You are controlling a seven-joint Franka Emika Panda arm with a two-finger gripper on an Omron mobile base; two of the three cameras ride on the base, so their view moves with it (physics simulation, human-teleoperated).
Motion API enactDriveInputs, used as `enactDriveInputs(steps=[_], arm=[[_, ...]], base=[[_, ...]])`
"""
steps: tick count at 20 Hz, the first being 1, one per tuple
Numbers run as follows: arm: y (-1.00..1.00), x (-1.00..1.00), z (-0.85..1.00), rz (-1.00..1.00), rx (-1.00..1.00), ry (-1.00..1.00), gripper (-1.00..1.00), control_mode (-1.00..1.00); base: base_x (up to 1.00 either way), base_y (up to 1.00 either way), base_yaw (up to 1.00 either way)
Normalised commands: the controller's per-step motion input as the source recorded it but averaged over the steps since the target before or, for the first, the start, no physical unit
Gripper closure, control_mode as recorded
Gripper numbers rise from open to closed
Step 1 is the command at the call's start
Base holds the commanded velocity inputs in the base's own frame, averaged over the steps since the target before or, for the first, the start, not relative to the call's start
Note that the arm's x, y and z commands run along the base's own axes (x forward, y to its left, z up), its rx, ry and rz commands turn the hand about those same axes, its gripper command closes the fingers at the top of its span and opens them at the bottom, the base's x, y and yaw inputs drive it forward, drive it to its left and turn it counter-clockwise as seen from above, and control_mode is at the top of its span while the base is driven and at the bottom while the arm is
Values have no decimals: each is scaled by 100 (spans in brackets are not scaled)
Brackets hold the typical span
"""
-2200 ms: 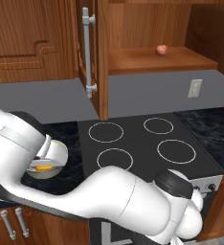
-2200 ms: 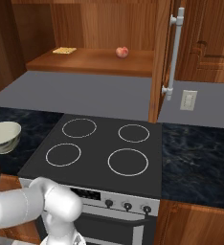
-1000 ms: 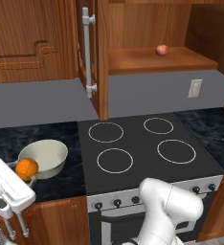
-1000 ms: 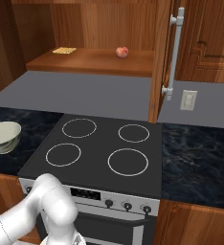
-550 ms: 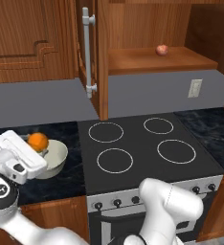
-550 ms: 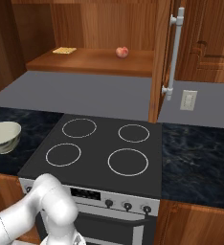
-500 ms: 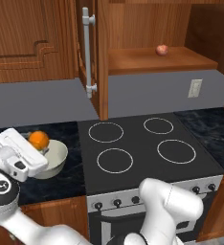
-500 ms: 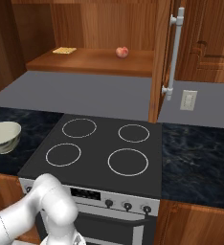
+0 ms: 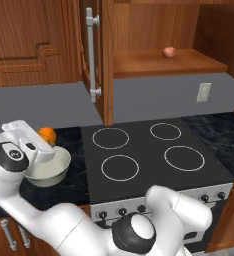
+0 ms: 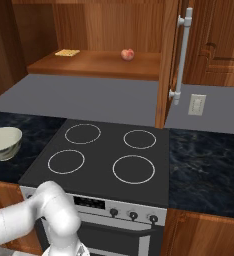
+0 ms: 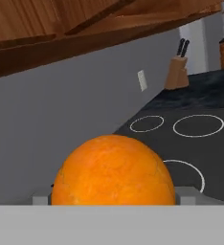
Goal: Open the cabinet. Pick the orange and peach from the cabinet and place them into the bowl. Then close the cabinet.
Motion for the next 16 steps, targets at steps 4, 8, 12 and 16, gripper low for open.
enactDriveInputs(steps=[4,8,12,16], arm=[[0,59,0,6,7,40,100,-100],[0,41,-14,9,0,39,100,-100],[0,14,-47,14,0,40,100,-100],[8,0,-76,17,0,35,100,-100]], base=[[0,0,0],[0,0,0],[0,0,0],[0,0,0]])
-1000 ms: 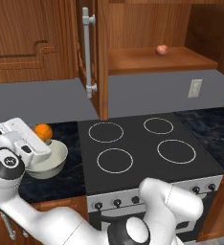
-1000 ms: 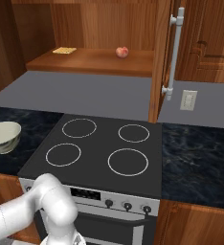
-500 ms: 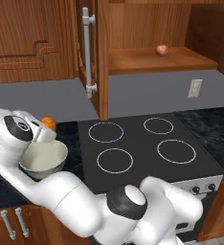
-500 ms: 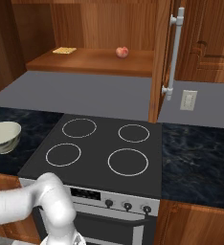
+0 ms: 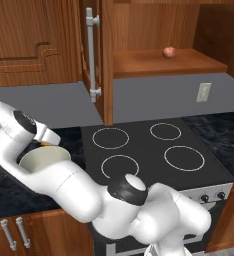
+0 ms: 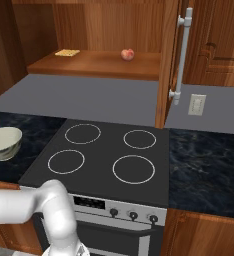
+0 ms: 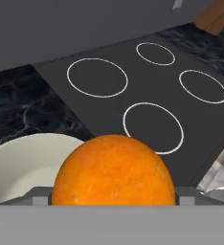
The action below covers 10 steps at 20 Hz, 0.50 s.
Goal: Open the cabinet. Pick the orange and peach from the cabinet and place them into the bowl. Then close the cabinet.
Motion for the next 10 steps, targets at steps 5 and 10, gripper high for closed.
enactDriveInputs(steps=[5,10], arm=[[3,0,-14,7,0,6,100,-100],[2,-4,-21,4,0,3,100,-100]], base=[[0,0,0],[0,0,0]])
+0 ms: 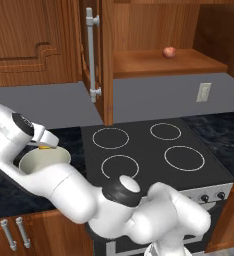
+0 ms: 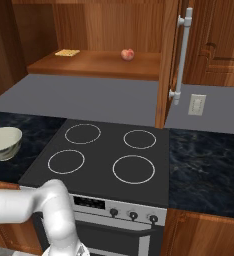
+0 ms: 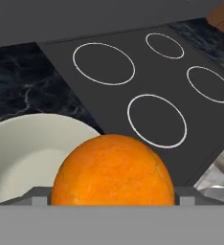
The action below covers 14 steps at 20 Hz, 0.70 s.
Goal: Open the cabinet. Pick the orange and peach from the cabinet and place them into the bowl. Then close the cabinet.
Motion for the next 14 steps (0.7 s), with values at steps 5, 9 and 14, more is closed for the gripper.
enactDriveInputs(steps=[5,9,14], arm=[[8,5,-24,2,0,0,100,-100],[10,30,-21,1,0,0,100,-100],[19,55,-38,0,0,4,100,-100]], base=[[0,0,0],[0,0,0],[0,0,0]])
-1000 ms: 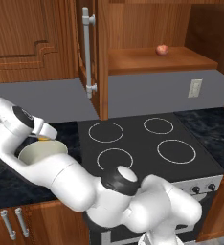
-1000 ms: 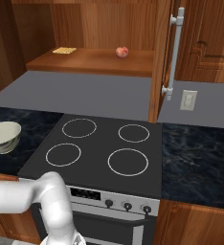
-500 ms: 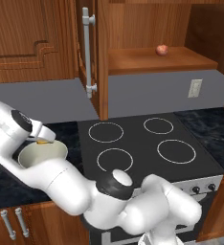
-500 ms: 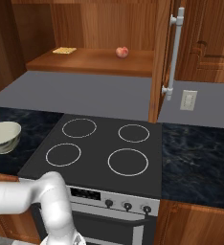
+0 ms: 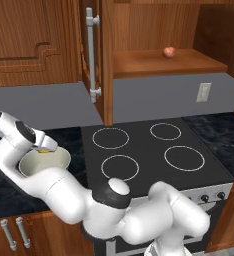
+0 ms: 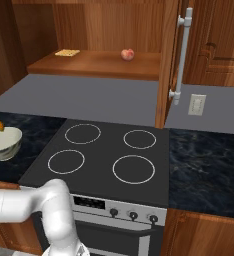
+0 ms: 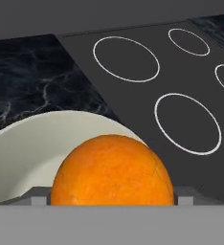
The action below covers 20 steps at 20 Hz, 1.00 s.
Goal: Open the cabinet. Pick the orange and peach from the cabinet and place them into the bowl. Then close the cabinet.
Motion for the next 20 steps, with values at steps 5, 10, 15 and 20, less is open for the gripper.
enactDriveInputs(steps=[5,10,15,20], arm=[[37,56,-42,1,0,15,100,-100],[50,43,-40,3,0,19,100,-100],[34,26,-31,2,-2,7,100,-100],[11,52,-18,0,-3,0,100,-100]], base=[[0,0,0],[0,0,0],[0,0,0],[0,0,0]])
